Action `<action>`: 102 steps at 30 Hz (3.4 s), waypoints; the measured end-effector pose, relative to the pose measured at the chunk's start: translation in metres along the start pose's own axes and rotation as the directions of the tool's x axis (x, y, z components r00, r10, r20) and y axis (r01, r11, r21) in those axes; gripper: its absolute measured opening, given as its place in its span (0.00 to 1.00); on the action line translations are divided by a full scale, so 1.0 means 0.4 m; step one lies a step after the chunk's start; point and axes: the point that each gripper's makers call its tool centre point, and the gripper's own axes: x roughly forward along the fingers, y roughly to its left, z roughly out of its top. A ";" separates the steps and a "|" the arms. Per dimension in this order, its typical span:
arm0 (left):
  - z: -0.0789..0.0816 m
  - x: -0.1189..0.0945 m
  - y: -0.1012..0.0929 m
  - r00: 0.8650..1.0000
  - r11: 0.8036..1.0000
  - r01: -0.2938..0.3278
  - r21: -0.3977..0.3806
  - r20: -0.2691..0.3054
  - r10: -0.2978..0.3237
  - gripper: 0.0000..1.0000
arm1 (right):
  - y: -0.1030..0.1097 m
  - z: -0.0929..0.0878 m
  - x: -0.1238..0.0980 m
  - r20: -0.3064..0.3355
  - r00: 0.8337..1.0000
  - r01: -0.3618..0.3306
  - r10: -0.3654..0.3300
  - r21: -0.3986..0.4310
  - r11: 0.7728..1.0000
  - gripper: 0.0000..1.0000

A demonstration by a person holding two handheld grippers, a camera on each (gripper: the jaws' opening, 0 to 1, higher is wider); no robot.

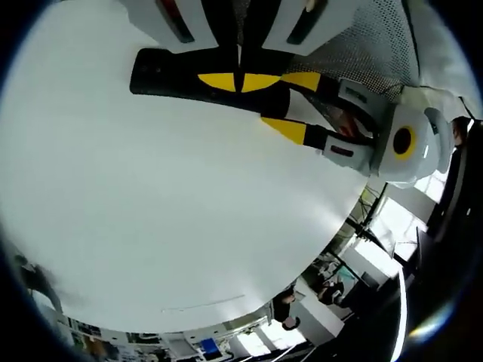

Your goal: Press the specified remote control buttons in sequence, fully releasing each button before pressing the next.

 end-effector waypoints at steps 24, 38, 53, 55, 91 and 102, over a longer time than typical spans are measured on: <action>0.001 -0.001 0.001 1.000 1.000 -0.006 -0.007 -0.003 0.006 0.25 | 0.023 -0.001 0.013 -0.029 1.000 -0.012 0.008 -0.134 0.991 0.00; 0.001 -0.001 0.001 1.000 1.000 -0.003 -0.001 -0.002 0.003 0.24 | 0.019 0.002 0.015 -0.009 1.000 -0.013 0.013 -0.093 0.996 0.00; 0.003 0.005 0.009 1.000 0.999 -0.021 -0.031 -0.019 0.020 0.25 | 0.033 0.023 0.003 0.022 0.999 -0.026 0.029 -0.118 0.993 0.00; 0.006 0.007 0.010 0.999 0.999 -0.027 -0.040 -0.021 0.026 0.26 | 0.036 0.055 -0.016 0.102 0.994 -0.020 0.032 -0.121 0.992 0.00; 0.015 0.015 0.050 0.998 1.000 -0.016 -0.016 -0.063 0.015 0.24 | -0.077 0.190 -0.351 0.699 0.626 0.544 -0.346 -0.074 0.836 0.82; 0.011 0.008 0.124 0.996 1.000 -0.011 0.004 -0.091 0.011 0.24 | -0.075 0.177 -0.302 0.636 0.694 0.530 -0.338 -0.133 0.837 0.84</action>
